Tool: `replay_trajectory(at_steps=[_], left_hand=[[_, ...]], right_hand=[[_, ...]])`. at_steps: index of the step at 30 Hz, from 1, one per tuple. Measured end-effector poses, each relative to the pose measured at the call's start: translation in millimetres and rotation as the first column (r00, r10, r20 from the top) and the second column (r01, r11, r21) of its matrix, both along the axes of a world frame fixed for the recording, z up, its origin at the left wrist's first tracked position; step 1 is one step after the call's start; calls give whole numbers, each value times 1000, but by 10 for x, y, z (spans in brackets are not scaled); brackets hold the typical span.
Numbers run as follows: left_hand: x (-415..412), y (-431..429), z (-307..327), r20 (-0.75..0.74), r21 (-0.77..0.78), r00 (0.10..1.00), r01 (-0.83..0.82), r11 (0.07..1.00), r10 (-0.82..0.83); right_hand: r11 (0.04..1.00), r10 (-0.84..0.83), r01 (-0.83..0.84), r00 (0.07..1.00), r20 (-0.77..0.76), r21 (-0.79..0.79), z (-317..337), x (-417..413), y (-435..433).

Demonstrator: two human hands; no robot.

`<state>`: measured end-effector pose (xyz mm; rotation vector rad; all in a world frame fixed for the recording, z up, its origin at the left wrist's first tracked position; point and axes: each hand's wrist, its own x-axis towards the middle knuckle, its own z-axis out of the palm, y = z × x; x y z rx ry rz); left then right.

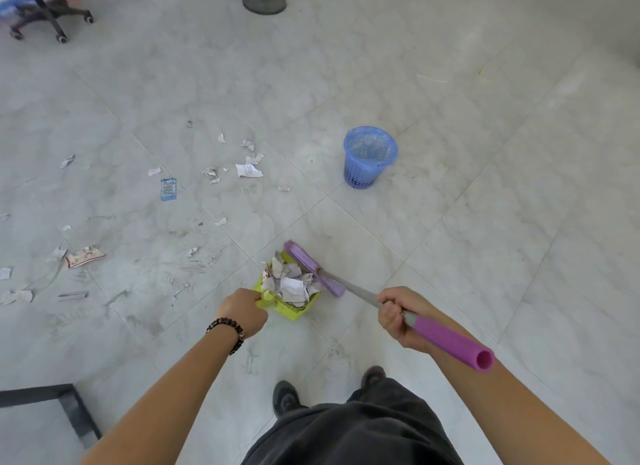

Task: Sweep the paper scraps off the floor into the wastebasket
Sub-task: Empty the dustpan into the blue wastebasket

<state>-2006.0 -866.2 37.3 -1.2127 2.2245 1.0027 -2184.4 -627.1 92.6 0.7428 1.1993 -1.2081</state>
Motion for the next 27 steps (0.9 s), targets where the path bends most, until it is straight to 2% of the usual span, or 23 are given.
replay_trajectory(at_steps=[9, 15, 21, 27], left_hand=[[-1086, -139, 425, -238, -70, 970, -58, 996, 40], [-2137, -65, 784, -359, -166, 932, -111, 980, 45], [-3325, -69, 1138, -351, -277, 936, -84, 957, -19], [-4317, -127, 1179, -307, -330, 948, -27, 943, -81]], right_hand=[[985, -128, 98, 966, -223, -140, 503, -830, 74], [963, -190, 127, 947, -261, -238, 697, -1861, 185], [952, -199, 110, 931, -305, -287, 920, -2940, 211], [952, -222, 134, 921, -321, -275, 1027, -3710, 302]])
